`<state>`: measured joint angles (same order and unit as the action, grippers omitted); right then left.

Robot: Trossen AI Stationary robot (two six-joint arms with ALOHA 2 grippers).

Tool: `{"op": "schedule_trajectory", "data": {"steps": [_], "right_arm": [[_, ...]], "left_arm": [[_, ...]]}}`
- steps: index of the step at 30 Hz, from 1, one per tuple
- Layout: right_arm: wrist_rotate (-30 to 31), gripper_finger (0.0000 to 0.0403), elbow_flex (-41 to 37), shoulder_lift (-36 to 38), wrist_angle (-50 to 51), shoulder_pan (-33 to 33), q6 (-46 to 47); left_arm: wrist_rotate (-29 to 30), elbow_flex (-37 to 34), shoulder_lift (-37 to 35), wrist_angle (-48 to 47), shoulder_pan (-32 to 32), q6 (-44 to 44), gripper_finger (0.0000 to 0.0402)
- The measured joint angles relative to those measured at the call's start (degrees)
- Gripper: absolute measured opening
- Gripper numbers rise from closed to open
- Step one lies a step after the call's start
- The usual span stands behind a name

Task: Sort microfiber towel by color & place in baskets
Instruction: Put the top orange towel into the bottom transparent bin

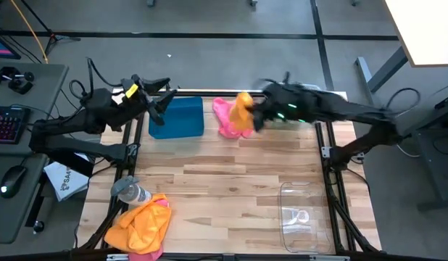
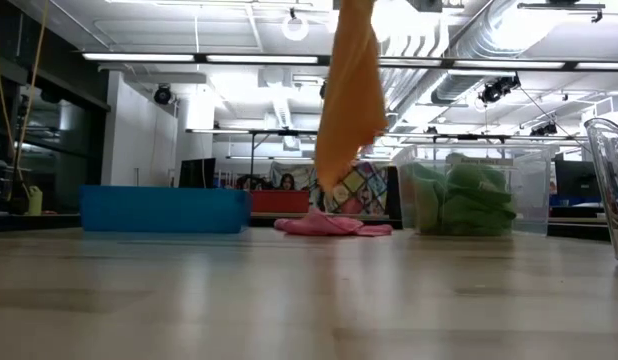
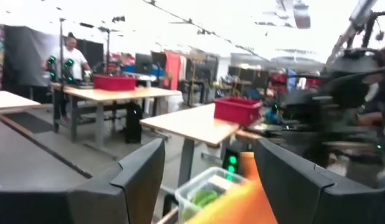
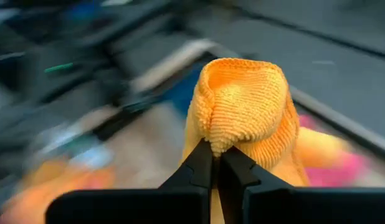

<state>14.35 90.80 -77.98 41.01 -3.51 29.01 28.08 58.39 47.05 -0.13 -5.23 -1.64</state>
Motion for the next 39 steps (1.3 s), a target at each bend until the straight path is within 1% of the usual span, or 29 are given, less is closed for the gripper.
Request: {"op": "schedule_trajectory", "data": {"steps": [3,5,12,15,18,21,24,29,31,34,35,39], "right_arm": [[-6.5,0.0003,0.0,5.5,2.3,6.2,-0.5],[-8.7,0.0003,0.0,8.7,4.3,10.9,2.5],[-8.3,0.0002,0.0,17.7,12.1,27.4,22.1],[-7.1,0.0001,0.0,19.7,15.9,33.2,30.5],[-5.4,0.0001,0.0,20.1,21.1,37.5,36.6],[-6.3,0.0001,0.0,19.4,26.8,40.9,41.9],[-9.8,0.0001,-0.1,19.0,31.7,43.9,47.1],[-13.9,0.0,-0.1,19.1,40.7,48.0,57.6],[-15.0,0.0,-0.1,19.1,42.8,49.1,60.5],[-16.2,0.0,-0.1,19.1,42.7,50.1,62.7],[-18.0,0.0,-0.1,19.1,42.7,50.2,63.7],[-30.4,0.0,-0.1,19.2,45.6,50.4,71.2]], "left_arm": [[-0.7,0.0,0.9,3.9,-1.8,0.0,0.0236],[-2.1,0.0,1.5,6.4,-3.0,0.0,0.0236],[-6.6,0.0,4.5,14.8,-6.7,-0.2,0.0236],[-8.3,0.0,5.7,16.9,-7.9,-0.6,0.0236],[-9.7,0.0,6.5,17.6,-8.7,-2.5,0.0236],[-10.1,0.0,7.0,17.6,-9.1,-3.7,0.0236],[-10.0,0.0,7.1,17.6,-9.1,-3.7,0.0236],[-9.6,0.0,7.1,18.4,-9.1,-2.7,0.0236],[-9.6,0.0,7.1,18.9,-9.1,-2.5,0.0236],[-9.6,0.0,7.1,19.5,-9.1,-1.1,0.0236],[-9.5,0.0,7.1,19.7,-9.1,-0.8,0.0236],[-9.5,0.0,7.1,20.3,-9.8,-0.7,0.0236]]}}
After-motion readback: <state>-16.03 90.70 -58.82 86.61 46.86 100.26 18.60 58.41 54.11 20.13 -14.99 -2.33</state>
